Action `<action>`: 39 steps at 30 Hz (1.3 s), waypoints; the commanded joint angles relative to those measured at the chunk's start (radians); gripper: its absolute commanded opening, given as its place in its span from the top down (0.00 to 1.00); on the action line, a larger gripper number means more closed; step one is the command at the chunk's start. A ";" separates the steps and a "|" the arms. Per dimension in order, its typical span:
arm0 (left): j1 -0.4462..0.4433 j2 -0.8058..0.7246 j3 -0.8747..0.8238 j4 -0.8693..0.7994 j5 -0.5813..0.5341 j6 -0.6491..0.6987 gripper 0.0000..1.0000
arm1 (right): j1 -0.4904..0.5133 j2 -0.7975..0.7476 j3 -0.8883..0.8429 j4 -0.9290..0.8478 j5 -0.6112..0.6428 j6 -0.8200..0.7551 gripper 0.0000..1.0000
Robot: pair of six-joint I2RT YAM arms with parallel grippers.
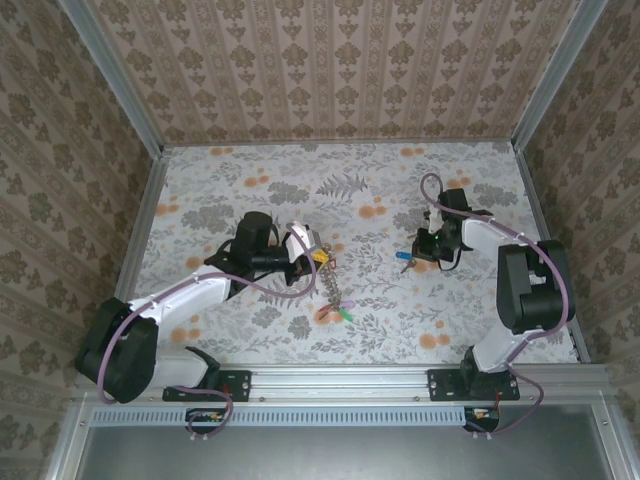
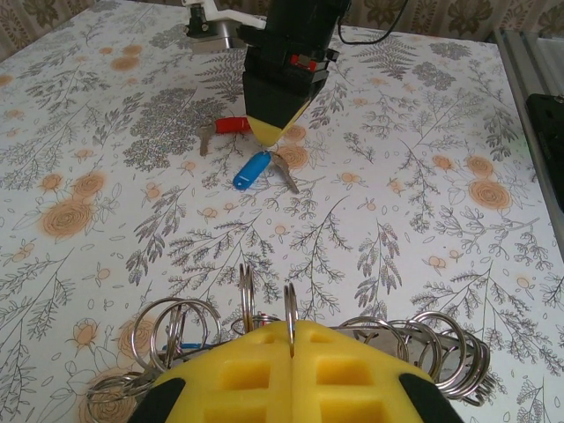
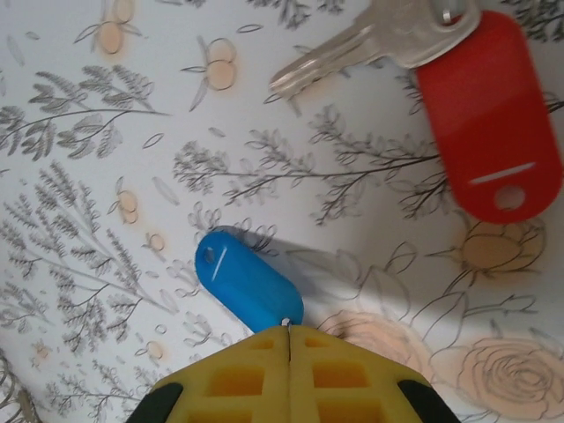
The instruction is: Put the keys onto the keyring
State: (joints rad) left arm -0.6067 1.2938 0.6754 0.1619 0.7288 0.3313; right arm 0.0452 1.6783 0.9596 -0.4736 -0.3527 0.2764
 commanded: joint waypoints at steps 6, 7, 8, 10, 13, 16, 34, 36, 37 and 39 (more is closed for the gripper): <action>0.002 -0.007 0.047 0.021 0.028 0.017 1.00 | -0.002 0.071 0.008 -0.009 0.040 -0.012 0.90; 0.002 -0.006 0.046 0.020 0.028 0.017 1.00 | -0.001 0.076 0.008 -0.008 0.037 -0.013 0.89; 0.002 -0.008 0.046 0.021 0.029 0.017 1.00 | -0.002 0.078 0.008 -0.006 0.033 -0.013 0.88; 0.002 -0.008 0.046 0.020 0.028 0.017 1.00 | -0.002 0.078 0.011 -0.007 0.043 -0.013 0.86; 0.002 -0.008 0.043 0.020 0.029 0.017 1.00 | -0.002 0.078 0.013 -0.011 0.044 -0.016 0.85; 0.002 -0.007 0.044 0.021 0.030 0.018 1.00 | -0.001 0.080 0.015 -0.004 0.022 -0.015 0.83; 0.002 -0.007 0.042 0.022 0.032 0.018 1.00 | 0.021 0.087 0.045 -0.003 0.006 0.005 0.89; 0.002 -0.007 0.042 0.021 0.031 0.018 1.00 | 0.027 0.085 0.046 -0.004 0.021 0.006 0.89; 0.002 -0.007 0.042 0.020 0.032 0.020 1.00 | 0.029 0.084 0.047 -0.009 0.027 0.005 0.89; 0.002 -0.008 0.042 0.021 0.031 0.019 1.00 | 0.033 0.089 0.053 -0.016 0.036 0.000 0.87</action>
State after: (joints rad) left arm -0.6067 1.2938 0.6823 0.1600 0.7292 0.3313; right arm 0.0689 1.7481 0.9867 -0.4698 -0.3439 0.2722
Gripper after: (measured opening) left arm 0.043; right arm 0.121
